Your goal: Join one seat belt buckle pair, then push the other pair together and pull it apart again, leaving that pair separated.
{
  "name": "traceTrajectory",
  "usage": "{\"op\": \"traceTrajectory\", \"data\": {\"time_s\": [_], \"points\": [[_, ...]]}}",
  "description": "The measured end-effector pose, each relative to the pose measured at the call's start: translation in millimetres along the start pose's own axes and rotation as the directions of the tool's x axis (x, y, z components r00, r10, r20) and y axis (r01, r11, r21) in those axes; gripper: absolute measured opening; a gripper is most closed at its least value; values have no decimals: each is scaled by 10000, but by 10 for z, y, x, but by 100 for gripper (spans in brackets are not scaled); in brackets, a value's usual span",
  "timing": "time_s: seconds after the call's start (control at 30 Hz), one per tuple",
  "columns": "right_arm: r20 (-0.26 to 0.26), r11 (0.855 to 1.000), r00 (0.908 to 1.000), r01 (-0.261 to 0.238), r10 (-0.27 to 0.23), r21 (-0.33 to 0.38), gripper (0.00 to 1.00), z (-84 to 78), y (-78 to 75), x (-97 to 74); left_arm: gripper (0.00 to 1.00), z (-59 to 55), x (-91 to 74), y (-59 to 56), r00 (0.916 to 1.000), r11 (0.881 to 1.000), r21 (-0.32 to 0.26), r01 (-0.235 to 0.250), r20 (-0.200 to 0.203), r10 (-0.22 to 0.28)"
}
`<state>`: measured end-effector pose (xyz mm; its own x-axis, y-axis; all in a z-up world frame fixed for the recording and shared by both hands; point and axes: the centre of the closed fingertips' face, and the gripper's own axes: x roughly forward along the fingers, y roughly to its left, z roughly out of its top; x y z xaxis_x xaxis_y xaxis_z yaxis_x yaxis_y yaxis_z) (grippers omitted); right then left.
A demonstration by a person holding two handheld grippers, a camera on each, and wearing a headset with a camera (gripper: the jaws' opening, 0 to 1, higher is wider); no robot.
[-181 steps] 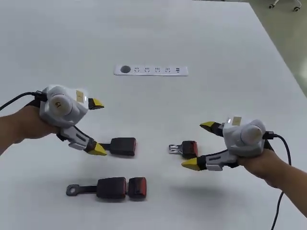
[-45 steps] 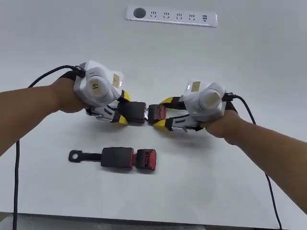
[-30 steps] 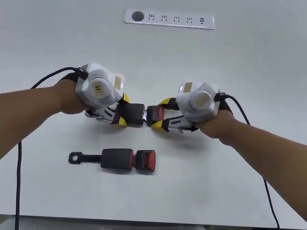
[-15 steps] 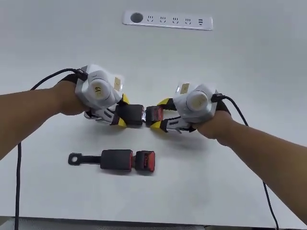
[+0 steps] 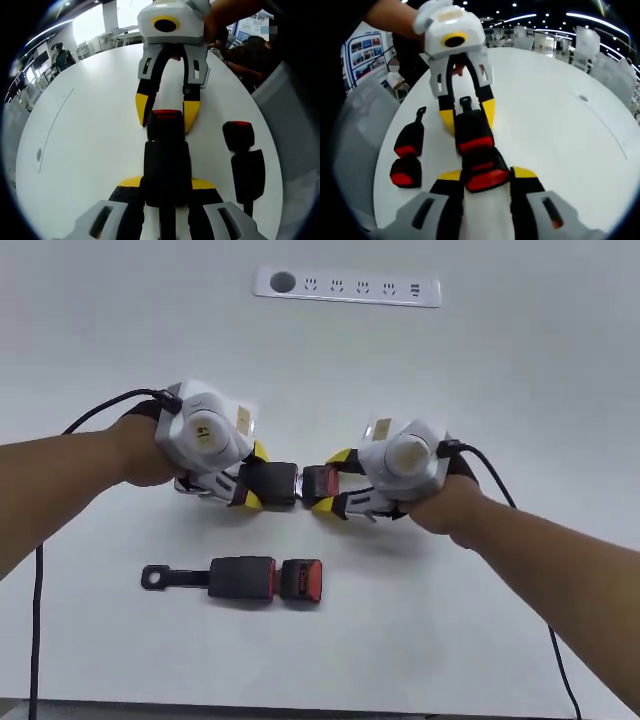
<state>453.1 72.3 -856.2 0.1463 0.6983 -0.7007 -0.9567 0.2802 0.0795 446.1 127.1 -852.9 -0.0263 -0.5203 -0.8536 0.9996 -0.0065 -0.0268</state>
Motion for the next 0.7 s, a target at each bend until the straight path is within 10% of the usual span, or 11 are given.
{"op": "traceTrajectory", "data": {"time_s": [0.7], "points": [[-40,9999,10000,72,-73,-92,36,-86,-46,-79,34,0,1,2,9999,9999,-134,-38,147,40]]}}
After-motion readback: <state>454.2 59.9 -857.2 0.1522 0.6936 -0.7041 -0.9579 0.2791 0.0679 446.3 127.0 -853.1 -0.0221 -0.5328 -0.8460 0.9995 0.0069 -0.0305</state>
